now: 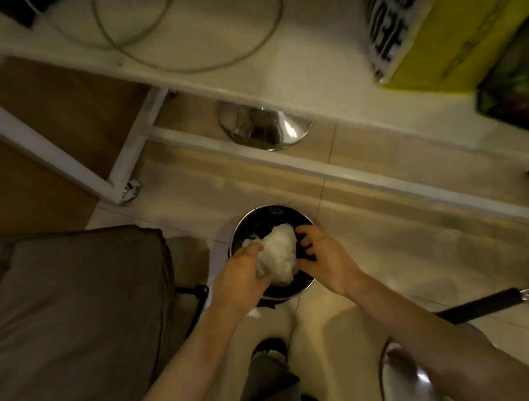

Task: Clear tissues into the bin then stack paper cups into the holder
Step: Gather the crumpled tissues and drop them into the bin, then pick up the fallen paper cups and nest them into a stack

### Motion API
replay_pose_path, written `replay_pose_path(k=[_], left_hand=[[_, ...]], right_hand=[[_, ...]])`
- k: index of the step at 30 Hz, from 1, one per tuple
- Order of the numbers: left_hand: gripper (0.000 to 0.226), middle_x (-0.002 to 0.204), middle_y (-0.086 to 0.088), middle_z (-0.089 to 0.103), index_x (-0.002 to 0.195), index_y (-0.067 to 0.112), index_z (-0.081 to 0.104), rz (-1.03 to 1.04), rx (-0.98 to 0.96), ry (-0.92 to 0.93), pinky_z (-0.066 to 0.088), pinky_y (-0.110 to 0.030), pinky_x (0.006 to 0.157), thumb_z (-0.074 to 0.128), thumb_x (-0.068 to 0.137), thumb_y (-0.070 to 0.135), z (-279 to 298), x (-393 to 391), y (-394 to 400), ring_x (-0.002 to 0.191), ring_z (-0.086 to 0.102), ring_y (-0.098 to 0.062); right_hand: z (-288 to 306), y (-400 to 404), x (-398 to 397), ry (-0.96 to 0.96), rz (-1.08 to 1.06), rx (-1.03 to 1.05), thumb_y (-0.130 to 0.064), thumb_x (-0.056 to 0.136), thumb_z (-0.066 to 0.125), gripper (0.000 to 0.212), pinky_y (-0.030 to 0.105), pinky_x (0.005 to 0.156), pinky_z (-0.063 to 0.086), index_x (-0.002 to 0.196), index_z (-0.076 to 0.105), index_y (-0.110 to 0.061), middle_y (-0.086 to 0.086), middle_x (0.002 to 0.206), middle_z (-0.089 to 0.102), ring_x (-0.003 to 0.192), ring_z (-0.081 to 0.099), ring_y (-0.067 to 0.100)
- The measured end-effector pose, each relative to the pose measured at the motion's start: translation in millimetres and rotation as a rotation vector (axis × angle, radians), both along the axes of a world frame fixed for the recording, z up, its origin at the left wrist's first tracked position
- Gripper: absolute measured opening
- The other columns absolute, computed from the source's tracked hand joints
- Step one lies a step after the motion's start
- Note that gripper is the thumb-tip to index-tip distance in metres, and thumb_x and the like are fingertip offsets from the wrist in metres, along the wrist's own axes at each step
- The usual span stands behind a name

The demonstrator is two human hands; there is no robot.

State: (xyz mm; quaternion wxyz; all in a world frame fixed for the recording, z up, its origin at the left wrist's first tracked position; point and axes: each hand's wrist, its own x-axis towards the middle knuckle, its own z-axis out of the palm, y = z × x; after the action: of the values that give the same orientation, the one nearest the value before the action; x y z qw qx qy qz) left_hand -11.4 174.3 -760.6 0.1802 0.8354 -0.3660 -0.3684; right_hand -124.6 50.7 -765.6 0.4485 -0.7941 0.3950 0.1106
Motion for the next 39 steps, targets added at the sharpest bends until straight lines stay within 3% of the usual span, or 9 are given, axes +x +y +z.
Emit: replay_pose_path(k=[3,8,12,17,20,24,29,39], left_hand=[[0.055,0.126,-0.014,0.055,0.129,0.011,0.040,0.005,-0.067,-0.022,0.048,-0.040,0.090,0.064,0.080,0.019,69.3,3.6,-3.9,0.112,0.055,-0.030],[0.050,0.121,-0.011,0.058,0.125,0.016,0.042,-0.021,-0.231,-0.194,0.051,-0.044,0.087,0.062,0.080,0.027,198.2,6.6,-15.6,0.108,0.057,-0.027],[0.053,0.123,-0.006,0.055,0.127,0.020,0.040,-0.086,-0.345,-0.353,0.049,-0.038,0.088,0.062,0.079,0.025,298.3,-3.9,-13.1,0.111,0.054,-0.023],[0.055,0.131,-0.001,0.049,0.133,0.021,0.035,-0.202,-0.460,-0.576,0.041,-0.027,0.096,0.057,0.083,0.027,414.9,-25.0,-0.5,0.120,0.047,-0.015],[0.054,0.128,-0.004,0.053,0.130,0.016,0.039,-0.263,-0.565,-0.741,0.042,-0.030,0.096,0.058,0.081,0.025,492.4,-38.8,4.2,0.117,0.049,-0.019],[0.057,0.128,-0.007,0.053,0.131,0.016,0.039,-0.269,-0.621,-0.806,0.044,-0.034,0.094,0.061,0.079,0.025,542.1,-40.3,-5.5,0.117,0.051,-0.023],[0.061,0.135,-0.003,0.045,0.134,0.021,0.030,-0.269,-0.658,-0.879,0.039,-0.030,0.098,0.059,0.081,0.032,602.1,-50.5,-24.5,0.121,0.043,-0.017],[0.069,0.136,0.000,0.044,0.134,0.023,0.030,-0.320,-0.798,-0.954,0.038,-0.027,0.098,0.065,0.076,0.037,649.2,-43.1,-92.8,0.122,0.043,-0.017]], right_hand=[[73.1,-0.1,3.6,-0.044,0.056,-0.028,-0.011,0.084,0.061,0.056,0.042,0.093,0.048,0.135,0.037,-0.014,0.013,0.121,0.055,0.103,0.057,0.023],[204.4,-5.1,5.8,-0.136,0.179,-0.181,-0.020,0.085,0.061,0.051,0.031,0.085,0.047,0.132,0.040,-0.016,0.006,0.113,0.062,0.102,0.061,0.022],[301.5,-5.5,-2.4,-0.207,0.234,-0.314,-0.023,0.082,0.063,0.046,0.037,0.085,0.050,0.123,0.043,-0.018,0.005,0.110,0.062,0.102,0.060,0.024],[412.5,0.8,-14.1,-0.277,0.327,-0.521,-0.030,0.082,0.062,0.048,0.037,0.084,0.051,0.125,0.041,-0.023,0.004,0.120,0.061,0.105,0.060,0.021],[491.0,7.9,-25.0,-0.339,0.416,-0.677,-0.033,0.083,0.060,0.052,0.032,0.081,0.049,0.129,0.038,-0.020,0.003,0.123,0.059,0.106,0.060,0.021],[550.1,2.4,-30.0,-0.383,0.456,-0.756,-0.033,0.084,0.057,0.049,0.030,0.080,0.044,0.127,0.039,-0.018,0.003,0.125,0.058,0.109,0.058,0.022],[613.2,-16.3,-47.9,-0.443,0.350,-0.864,-0.040,0.081,0.060,0.048,0.033,0.073,0.048,0.123,0.040,-0.026,-0.002,0.110,0.061,0.089,0.061,0.018],[665.7,-76.4,-77.5,-0.491,0.141,-0.945,-0.035,0.078,0.067,0.057,0.031,0.078,0.050,0.126,0.039,-0.024,0.000,0.115,0.058,0.088,0.052,0.011]])
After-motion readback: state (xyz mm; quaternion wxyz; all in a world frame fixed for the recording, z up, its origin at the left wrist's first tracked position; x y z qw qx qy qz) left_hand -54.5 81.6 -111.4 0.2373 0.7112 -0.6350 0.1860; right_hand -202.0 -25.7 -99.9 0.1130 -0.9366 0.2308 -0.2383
